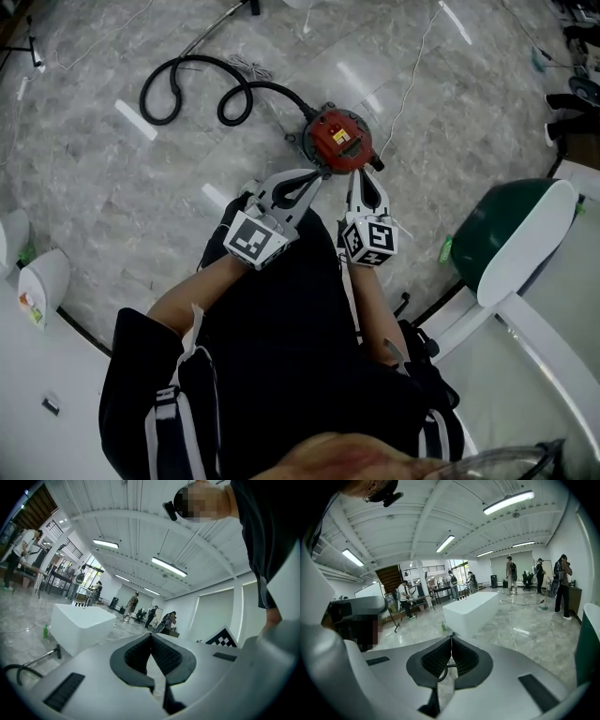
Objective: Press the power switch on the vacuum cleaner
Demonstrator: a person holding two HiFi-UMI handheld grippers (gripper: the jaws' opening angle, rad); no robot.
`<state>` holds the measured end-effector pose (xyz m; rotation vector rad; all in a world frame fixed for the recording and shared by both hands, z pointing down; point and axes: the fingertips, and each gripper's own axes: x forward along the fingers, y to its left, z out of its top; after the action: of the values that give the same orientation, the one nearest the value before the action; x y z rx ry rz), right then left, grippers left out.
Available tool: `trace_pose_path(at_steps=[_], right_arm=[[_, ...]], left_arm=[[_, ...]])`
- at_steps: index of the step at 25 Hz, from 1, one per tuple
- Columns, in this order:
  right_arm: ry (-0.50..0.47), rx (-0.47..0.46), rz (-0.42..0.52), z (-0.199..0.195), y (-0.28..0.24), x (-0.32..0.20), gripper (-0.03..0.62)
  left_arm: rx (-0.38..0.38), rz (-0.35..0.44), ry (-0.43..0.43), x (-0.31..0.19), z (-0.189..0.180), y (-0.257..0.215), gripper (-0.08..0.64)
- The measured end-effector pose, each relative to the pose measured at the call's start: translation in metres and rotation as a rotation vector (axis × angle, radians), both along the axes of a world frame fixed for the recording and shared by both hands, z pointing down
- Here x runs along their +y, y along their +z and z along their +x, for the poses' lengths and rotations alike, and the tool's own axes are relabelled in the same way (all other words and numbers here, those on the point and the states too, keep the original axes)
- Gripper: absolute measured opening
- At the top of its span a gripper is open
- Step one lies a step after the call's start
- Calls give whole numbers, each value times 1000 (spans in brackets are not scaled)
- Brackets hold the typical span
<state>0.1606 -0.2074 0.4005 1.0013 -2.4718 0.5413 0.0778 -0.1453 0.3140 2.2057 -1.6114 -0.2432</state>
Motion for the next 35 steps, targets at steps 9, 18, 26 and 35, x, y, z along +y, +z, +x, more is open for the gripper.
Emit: trace_pose_path(at_steps=[9, 18, 26, 35], right_arm=[[-83, 100, -43, -3, 60, -34, 20], [-204, 187, -102, -17, 140, -42, 20], [-226, 246, -149, -14, 209, -58, 20], [-262, 313, -175, -13, 273, -74, 20]], left_arm=[[-22, -11, -31, -15, 7, 14, 18], [3, -93, -110, -21, -4, 65, 18], [37, -135, -110, -25, 1, 115, 18], [13, -160, -72, -7, 12, 147, 18]])
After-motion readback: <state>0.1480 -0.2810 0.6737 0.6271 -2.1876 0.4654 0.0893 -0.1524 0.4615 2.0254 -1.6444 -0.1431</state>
